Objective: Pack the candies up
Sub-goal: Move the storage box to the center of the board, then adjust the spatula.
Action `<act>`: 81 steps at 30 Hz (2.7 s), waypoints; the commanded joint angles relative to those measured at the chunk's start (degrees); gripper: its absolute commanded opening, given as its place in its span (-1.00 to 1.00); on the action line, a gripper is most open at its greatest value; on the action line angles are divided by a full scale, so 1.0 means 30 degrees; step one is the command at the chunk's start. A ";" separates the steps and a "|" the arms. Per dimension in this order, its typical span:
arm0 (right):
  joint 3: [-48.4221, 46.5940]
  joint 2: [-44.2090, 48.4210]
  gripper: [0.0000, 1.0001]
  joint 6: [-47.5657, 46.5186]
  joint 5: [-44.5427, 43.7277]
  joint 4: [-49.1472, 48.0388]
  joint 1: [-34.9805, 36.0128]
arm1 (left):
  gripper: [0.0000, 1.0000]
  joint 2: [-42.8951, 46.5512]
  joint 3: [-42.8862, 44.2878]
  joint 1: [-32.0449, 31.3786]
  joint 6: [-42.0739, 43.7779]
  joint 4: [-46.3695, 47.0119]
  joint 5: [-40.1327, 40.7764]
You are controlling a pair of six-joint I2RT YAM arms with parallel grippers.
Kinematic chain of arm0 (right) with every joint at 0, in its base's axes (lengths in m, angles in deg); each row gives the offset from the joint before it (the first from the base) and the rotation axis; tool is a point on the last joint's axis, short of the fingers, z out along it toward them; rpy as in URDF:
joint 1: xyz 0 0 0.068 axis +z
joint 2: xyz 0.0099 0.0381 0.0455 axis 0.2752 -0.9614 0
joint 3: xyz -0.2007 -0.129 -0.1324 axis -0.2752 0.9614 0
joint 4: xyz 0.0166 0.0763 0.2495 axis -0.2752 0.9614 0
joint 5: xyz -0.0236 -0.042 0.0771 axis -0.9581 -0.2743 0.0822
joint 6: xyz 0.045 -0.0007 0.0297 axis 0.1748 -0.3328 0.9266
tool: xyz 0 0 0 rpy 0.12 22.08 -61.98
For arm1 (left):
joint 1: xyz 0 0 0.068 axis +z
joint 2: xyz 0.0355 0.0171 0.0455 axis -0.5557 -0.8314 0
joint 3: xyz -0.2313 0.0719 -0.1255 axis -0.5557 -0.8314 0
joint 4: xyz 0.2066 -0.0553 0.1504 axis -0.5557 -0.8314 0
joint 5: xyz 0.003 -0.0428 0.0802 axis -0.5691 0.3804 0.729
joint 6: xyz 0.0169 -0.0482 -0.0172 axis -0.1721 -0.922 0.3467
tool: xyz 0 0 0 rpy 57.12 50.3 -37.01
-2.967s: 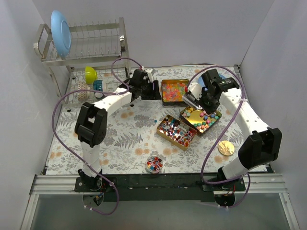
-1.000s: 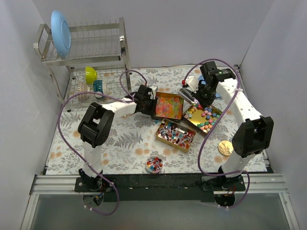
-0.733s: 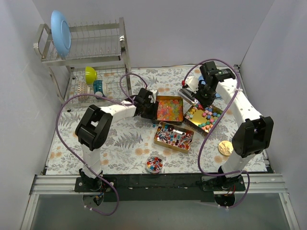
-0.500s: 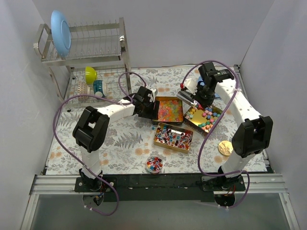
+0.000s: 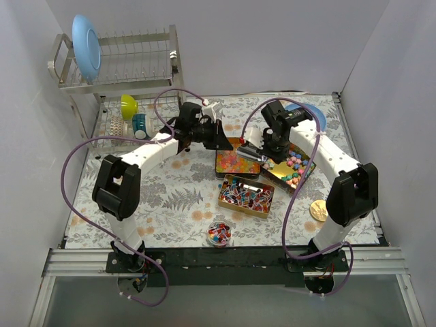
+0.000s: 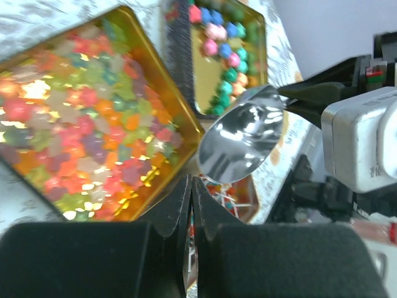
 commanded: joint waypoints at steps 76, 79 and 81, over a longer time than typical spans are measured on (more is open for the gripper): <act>-0.3254 -0.5311 -0.97 -1.9950 -1.5054 -0.3052 0.3799 | -1.00 0.1001 -1.0390 0.0877 -0.1496 0.7043 -0.0772; -0.1467 -0.4695 -0.97 -2.0390 -1.5084 -0.3873 0.4121 | -1.00 0.1060 -1.0538 0.0789 -0.1555 0.7483 -0.0801; -0.1055 -0.4461 -0.97 -2.0071 -1.4734 -0.3614 0.4443 | -1.00 0.1031 -1.0567 0.0730 -0.1556 0.7659 -0.0830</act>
